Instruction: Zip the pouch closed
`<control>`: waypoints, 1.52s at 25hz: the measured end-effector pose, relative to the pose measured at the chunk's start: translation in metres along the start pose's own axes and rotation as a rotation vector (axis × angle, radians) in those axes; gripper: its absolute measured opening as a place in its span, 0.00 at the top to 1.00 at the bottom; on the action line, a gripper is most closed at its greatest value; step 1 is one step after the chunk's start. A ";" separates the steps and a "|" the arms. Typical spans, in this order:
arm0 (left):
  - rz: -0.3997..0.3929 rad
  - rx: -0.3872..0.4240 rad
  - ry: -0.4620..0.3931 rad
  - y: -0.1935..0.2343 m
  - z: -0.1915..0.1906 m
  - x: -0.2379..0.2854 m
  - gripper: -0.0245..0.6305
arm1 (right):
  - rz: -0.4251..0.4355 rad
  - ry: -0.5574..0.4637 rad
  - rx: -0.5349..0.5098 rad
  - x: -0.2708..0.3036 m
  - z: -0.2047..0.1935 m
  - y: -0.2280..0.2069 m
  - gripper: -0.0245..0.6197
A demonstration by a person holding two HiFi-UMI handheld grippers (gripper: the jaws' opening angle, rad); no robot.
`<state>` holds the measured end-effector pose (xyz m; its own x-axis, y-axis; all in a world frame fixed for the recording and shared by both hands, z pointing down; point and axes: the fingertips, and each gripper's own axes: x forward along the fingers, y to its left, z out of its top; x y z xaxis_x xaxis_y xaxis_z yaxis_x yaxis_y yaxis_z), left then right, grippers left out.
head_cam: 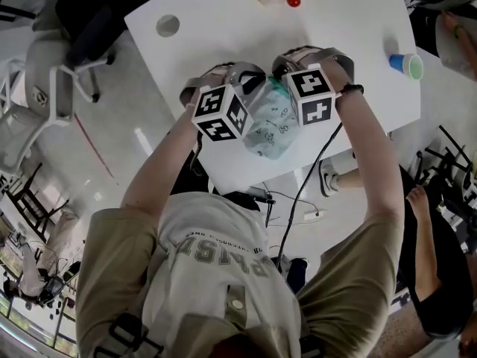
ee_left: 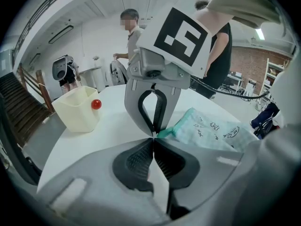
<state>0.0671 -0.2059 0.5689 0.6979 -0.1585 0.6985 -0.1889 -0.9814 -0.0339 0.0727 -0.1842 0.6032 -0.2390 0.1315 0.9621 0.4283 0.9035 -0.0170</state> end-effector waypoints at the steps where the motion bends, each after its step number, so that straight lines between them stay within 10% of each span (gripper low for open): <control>1: 0.000 0.000 0.000 0.000 0.000 0.000 0.94 | -0.005 0.006 0.006 0.001 -0.001 0.000 0.95; 38: -0.005 0.020 -0.002 -0.010 0.002 -0.002 0.94 | -0.047 0.084 0.060 0.001 -0.014 0.015 0.96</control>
<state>0.0692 -0.1957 0.5662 0.7002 -0.1537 0.6972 -0.1714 -0.9842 -0.0448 0.0915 -0.1761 0.6074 -0.1828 0.0557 0.9816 0.3651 0.9308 0.0151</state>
